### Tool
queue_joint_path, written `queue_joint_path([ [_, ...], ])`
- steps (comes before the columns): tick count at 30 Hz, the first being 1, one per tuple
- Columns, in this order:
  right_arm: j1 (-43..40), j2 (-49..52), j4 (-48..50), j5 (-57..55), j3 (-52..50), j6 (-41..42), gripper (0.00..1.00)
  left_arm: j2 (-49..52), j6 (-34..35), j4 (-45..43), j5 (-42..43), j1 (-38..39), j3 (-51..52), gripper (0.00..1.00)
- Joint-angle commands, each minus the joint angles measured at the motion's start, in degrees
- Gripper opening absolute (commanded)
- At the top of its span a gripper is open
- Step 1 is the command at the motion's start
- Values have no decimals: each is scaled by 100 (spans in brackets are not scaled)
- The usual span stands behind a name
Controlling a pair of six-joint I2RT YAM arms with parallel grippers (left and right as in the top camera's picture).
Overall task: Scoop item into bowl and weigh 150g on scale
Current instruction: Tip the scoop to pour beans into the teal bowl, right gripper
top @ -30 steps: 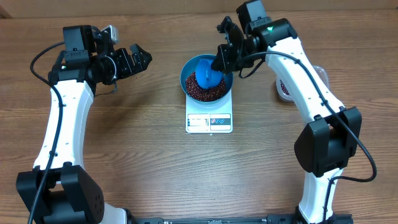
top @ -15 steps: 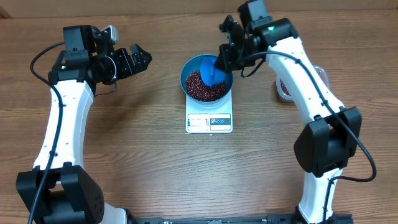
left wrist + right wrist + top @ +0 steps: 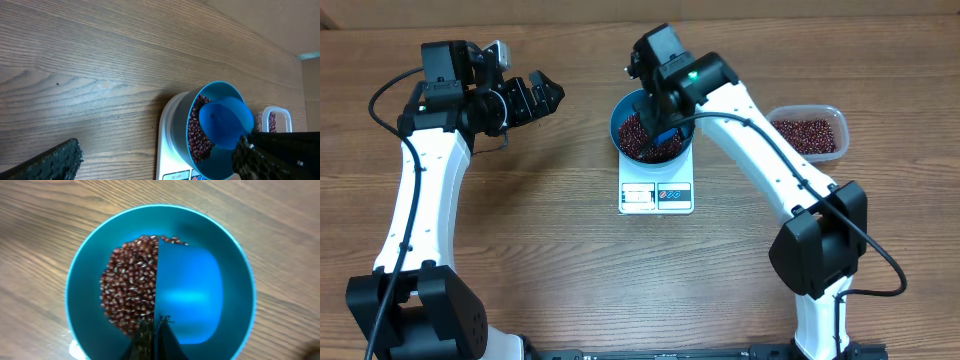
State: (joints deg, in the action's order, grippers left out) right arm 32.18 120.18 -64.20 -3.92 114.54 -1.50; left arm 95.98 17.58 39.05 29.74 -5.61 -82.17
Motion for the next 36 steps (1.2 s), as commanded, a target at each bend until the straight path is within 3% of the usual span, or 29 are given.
queue_joint_path([
  [1, 109, -15, -17, -649, 98, -256, 4, -118, -70, -7, -35, 39, -122, 100],
  [14, 155, 35, -63, -608, 92, -328, 4, -116, -70, -7, -35, 39, -122, 100],
  [24, 155, 39, -87, 367, 92, -278, 4, -118, -70, -7, -35, 39, -122, 99],
  [36, 144, 37, -146, 435, 92, 822, 4, -118, -70, -7, -35, 39, -122, 100],
])
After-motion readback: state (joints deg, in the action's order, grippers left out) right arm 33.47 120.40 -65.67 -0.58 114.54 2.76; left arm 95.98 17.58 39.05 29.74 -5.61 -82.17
